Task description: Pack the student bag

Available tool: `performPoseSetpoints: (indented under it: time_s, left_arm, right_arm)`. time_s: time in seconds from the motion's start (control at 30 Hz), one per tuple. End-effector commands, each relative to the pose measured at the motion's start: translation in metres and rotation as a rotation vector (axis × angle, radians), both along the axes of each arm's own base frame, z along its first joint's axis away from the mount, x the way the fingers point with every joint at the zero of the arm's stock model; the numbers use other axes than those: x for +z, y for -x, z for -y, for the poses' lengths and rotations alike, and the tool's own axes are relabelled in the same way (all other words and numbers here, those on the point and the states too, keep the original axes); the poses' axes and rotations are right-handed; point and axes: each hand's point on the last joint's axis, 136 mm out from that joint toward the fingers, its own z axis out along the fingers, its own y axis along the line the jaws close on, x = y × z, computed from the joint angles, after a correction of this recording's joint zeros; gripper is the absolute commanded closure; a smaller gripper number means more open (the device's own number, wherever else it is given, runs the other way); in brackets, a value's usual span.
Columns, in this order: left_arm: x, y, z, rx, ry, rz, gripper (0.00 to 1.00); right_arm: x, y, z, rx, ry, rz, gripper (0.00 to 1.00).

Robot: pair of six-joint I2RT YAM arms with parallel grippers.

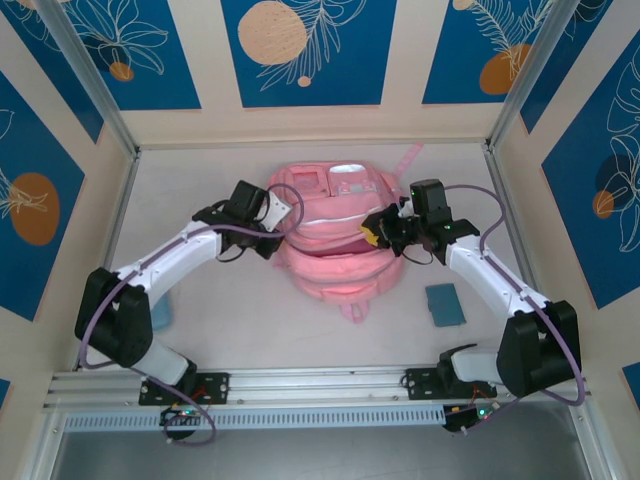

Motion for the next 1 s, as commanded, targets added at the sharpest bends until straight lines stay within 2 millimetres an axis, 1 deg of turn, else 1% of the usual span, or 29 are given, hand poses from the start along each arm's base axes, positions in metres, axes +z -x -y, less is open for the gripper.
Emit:
performPoseSetpoints:
  time_s: [0.0, 0.13, 0.27, 0.3, 0.33, 0.37, 0.43, 0.47, 0.53, 0.63, 0.67, 0.8, 0.93, 0.97]
  left_arm:
    - [0.009, -0.036, -0.024, 0.054, -0.04, 0.048, 1.0]
    - [0.004, -0.056, -0.023, 0.054, -0.046, 0.03, 1.0]
    - [0.004, -0.066, -0.026, 0.089, -0.043, 0.023, 1.0]
    - [0.006, -0.067, -0.028, 0.11, -0.039, 0.024, 0.95]
    - [0.01, -0.067, -0.03, 0.139, -0.033, 0.016, 0.88]
    - [0.014, -0.065, -0.032, 0.163, -0.024, 0.01, 0.79]
    - [0.024, -0.059, -0.039, 0.231, -0.007, 0.004, 0.57]
    - [0.028, -0.056, -0.044, 0.268, -0.009, 0.009, 0.49]
    - [0.034, -0.048, -0.061, 0.37, -0.016, 0.019, 0.33]
    - [0.036, -0.033, -0.092, 0.518, -0.028, 0.007, 0.19]
    - [0.035, -0.029, -0.103, 0.568, -0.036, 0.001, 0.16]
    - [0.027, -0.005, -0.167, 0.824, -0.099, -0.039, 0.06]
    - [0.014, 0.03, -0.23, 1.06, -0.133, -0.121, 0.0]
    - [0.01, 0.038, -0.242, 1.104, -0.143, -0.142, 0.0]
  right_arm:
    - [0.006, 0.0, 0.002, 0.043, 0.009, 0.023, 0.83]
    - [0.005, -0.002, 0.0, 0.048, -0.001, 0.029, 0.83]
    - [0.004, -0.007, -0.007, 0.055, -0.029, 0.034, 0.82]
    - [0.004, -0.008, -0.01, 0.058, -0.035, 0.035, 0.82]
    - [0.003, -0.01, -0.013, 0.059, -0.04, 0.034, 0.82]
    - [0.003, -0.012, -0.015, 0.06, -0.046, 0.036, 0.82]
    - [0.001, -0.017, -0.02, 0.061, -0.055, 0.035, 0.82]
    - [0.001, -0.018, -0.023, 0.063, -0.06, 0.038, 0.82]
    - [0.0, -0.022, -0.027, 0.064, -0.063, 0.036, 0.82]
    - [-0.001, -0.027, -0.03, 0.064, -0.072, 0.04, 0.82]
    - [-0.002, -0.028, -0.031, 0.067, -0.074, 0.04, 0.82]
    - [-0.002, -0.031, -0.035, 0.089, -0.084, 0.041, 0.82]
    - [-0.005, -0.031, -0.038, 0.109, -0.096, 0.036, 0.82]
    - [-0.005, -0.032, -0.039, 0.114, -0.101, 0.034, 0.82]
